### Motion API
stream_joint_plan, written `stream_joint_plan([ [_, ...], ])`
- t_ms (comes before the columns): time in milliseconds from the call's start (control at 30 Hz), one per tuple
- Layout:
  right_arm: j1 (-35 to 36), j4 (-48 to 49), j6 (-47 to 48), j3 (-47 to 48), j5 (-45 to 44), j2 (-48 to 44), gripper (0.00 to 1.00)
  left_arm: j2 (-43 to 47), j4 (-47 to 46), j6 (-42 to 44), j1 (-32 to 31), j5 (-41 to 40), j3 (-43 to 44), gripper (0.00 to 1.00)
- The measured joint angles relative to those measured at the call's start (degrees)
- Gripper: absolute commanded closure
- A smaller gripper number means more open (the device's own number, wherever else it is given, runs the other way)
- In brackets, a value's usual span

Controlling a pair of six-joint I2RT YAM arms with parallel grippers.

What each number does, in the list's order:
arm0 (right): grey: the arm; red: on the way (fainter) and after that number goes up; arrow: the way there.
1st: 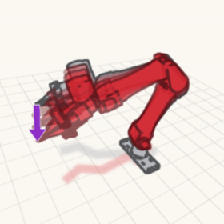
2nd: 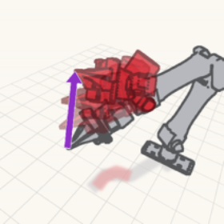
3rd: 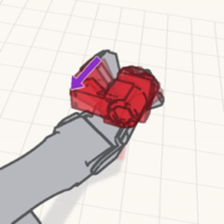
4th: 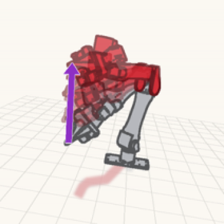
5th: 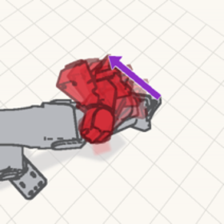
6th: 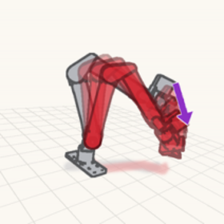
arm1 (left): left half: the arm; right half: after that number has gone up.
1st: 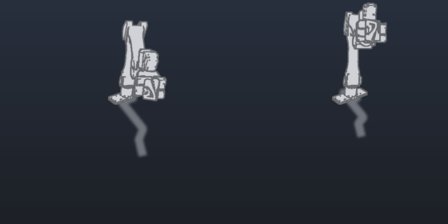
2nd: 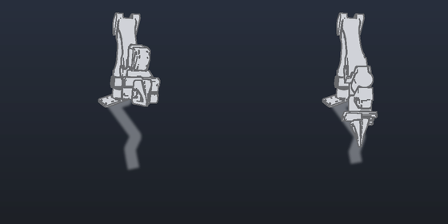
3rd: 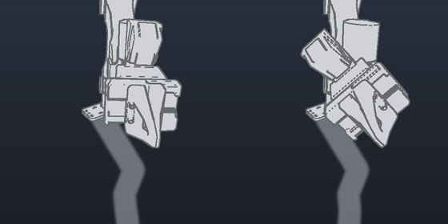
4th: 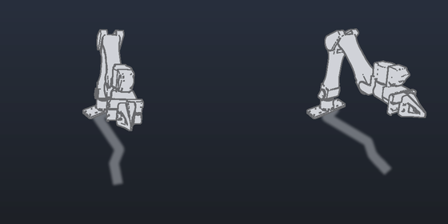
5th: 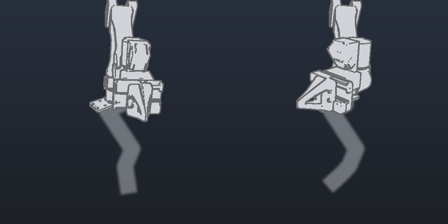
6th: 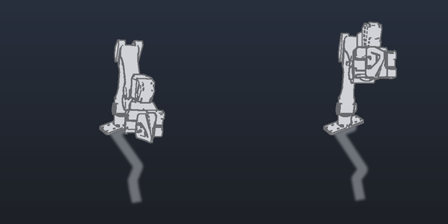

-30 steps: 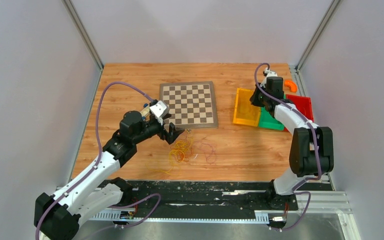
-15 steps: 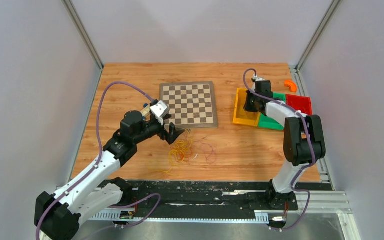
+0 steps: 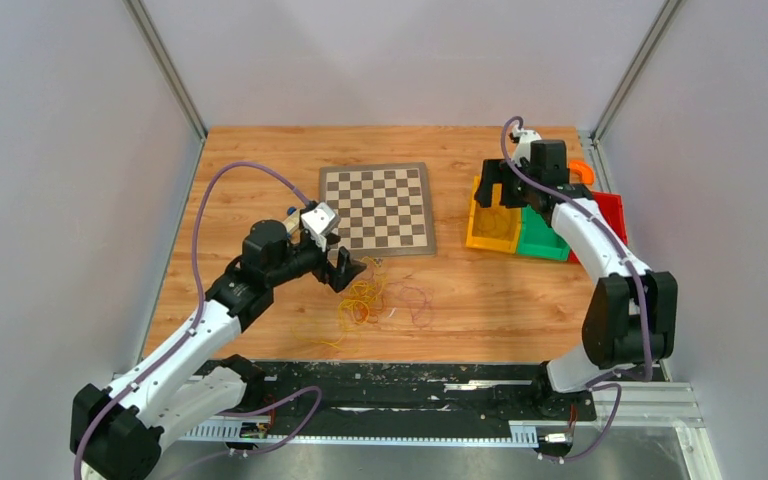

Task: Untangle the cables

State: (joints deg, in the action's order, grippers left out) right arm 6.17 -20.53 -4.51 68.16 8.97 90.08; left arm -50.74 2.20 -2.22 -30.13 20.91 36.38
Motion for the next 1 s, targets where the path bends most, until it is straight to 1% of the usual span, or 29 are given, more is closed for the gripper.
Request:
stream_joint_plan([
  [133,1.2,-5.6,6.3,1.4,12.7,-4.8,0.00,-1.0,5.0,-0.1,2.6,3.3,1.8,0.00],
  [200,3.8,-8.8,9.3,1.4,17.2,-6.2,0.00,-2.2,7.5,-0.1,4.9,6.7,2.7,0.00],
  [267,8.9,-11.3,12.7,0.9,19.9,-6.5,0.00,-4.0,10.1,-0.1,6.4,9.3,3.6,0.00],
  [400,20.9,-13.7,18.1,-3.5,22.2,-5.4,0.00,-10.4,15.0,-0.1,7.3,11.8,4.7,0.00],
  [433,22.7,-14.1,18.8,-4.2,22.4,-4.7,0.00,-12.0,16.2,-0.1,7.3,12.1,4.7,0.00],
  [533,26.2,-14.2,20.5,-5.0,22.1,-0.2,0.05,-16.3,18.6,-0.4,7.3,13.3,4.6,0.00],
  [633,27.0,-13.4,21.0,-5.0,21.6,4.6,0.13,-20.7,19.3,-1.5,7.3,13.8,4.7,0.00],
  [667,27.1,-12.8,21.0,-5.1,21.5,6.1,0.18,-22.5,19.3,-1.8,7.3,13.7,4.7,0.00],
  [767,27.6,-11.6,21.4,-5.8,21.4,8.2,0.48,-27.5,19.1,-2.7,7.3,13.6,4.7,0.00],
  [833,28.0,-10.9,21.6,-6.7,21.3,8.2,0.68,-30.5,19.0,-3.3,7.3,13.5,4.7,0.08],
  [867,28.3,-10.4,21.7,-7.1,21.1,8.2,0.79,-32.1,19.2,-3.8,7.3,13.5,4.9,0.18],
  [900,28.4,-10.2,21.8,-7.5,20.8,8.1,0.89,-33.7,19.5,-4.0,7.3,13.3,5.2,0.24],
  [933,28.6,-10.1,21.9,-8.0,20.2,7.8,0.98,-34.9,19.9,-4.1,7.4,13.4,5.7,0.39],
  [967,28.6,-10.2,22.0,-8.5,19.7,7.2,1.00,-35.6,20.2,-4.0,7.4,13.3,6.4,0.47],
  [1000,28.6,-10.6,22.5,-8.8,19.3,6.4,1.00,-36.0,20.4,-4.2,7.4,13.2,6.7,0.64],
])
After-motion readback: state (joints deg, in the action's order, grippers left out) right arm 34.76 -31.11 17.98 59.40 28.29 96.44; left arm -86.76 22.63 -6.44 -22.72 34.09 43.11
